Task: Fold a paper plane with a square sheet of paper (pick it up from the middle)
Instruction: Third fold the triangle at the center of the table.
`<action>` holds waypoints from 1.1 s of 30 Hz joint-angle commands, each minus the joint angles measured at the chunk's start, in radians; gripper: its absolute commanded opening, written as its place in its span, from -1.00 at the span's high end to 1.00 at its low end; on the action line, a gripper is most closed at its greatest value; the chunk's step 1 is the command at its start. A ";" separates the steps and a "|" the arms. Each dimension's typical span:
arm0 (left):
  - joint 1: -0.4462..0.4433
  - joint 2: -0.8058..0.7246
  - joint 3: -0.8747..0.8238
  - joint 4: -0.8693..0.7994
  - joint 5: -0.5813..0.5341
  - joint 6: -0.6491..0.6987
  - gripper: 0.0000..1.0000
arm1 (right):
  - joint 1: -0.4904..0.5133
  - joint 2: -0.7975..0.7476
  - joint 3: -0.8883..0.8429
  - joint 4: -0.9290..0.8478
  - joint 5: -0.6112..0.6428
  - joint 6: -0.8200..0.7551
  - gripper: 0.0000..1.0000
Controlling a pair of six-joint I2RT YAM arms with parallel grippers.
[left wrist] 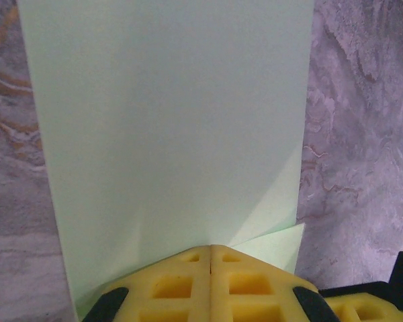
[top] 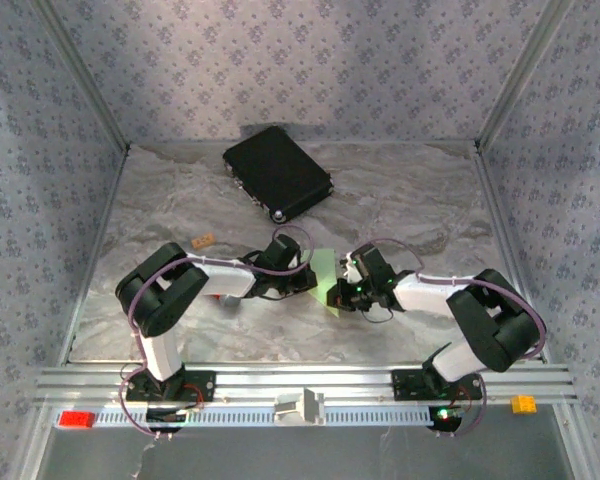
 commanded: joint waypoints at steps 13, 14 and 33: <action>0.001 0.052 -0.029 -0.083 -0.030 0.019 0.95 | 0.012 0.133 0.043 0.000 -0.023 -0.046 0.95; 0.000 0.055 -0.029 -0.082 -0.030 0.020 0.95 | 0.011 0.119 0.032 -0.004 -0.028 -0.049 0.94; 0.012 0.074 -0.037 -0.079 -0.026 0.020 0.96 | -0.035 -0.198 -0.214 -0.103 0.017 -0.047 0.85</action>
